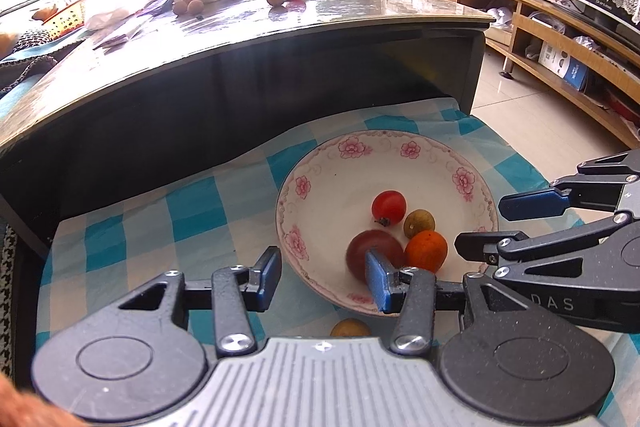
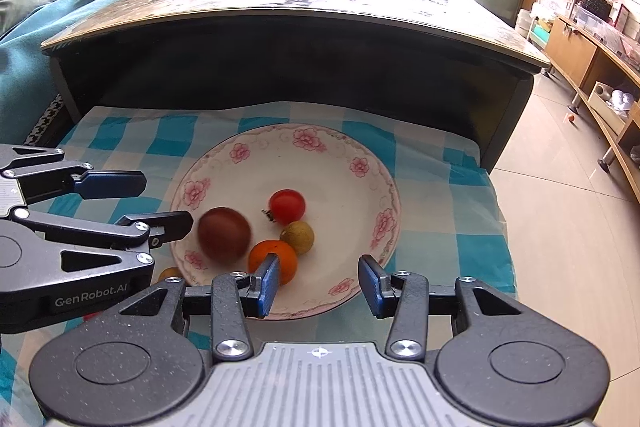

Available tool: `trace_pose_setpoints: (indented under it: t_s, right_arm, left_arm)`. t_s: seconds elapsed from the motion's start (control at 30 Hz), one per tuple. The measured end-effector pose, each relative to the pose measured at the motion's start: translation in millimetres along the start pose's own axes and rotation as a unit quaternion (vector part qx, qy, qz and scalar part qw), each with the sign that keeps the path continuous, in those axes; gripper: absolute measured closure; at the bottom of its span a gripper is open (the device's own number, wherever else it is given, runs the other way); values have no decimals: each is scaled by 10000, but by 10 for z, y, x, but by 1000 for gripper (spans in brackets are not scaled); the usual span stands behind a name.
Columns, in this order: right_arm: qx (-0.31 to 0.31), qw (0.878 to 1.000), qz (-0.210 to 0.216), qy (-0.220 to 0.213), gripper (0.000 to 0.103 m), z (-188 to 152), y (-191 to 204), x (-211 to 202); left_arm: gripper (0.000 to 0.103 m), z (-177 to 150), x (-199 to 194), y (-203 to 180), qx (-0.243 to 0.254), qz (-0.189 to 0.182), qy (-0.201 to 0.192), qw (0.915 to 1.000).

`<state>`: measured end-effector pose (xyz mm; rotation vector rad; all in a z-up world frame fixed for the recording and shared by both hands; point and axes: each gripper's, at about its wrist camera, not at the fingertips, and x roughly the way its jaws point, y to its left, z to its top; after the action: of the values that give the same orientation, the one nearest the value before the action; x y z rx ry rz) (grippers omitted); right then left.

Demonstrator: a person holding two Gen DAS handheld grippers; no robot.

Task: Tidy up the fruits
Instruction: 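Open both grippers and withdraw them from the plate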

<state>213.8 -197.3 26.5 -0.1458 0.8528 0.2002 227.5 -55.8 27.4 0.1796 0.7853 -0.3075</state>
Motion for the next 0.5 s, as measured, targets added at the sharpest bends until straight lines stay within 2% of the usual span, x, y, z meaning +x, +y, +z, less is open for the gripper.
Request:
trace_pose_setpoints:
  t_s: [0.23,0.5]
  right_arm:
    - [-134,9995,268,54,65,-102,158,-124]
    - [-548,9959,649,313,65,-276,428,-199]
  left_arm:
    - [48,-152,-207,90,-62,14,106,9999]
    - [48,-490,-431,206,61,12,463,9989]
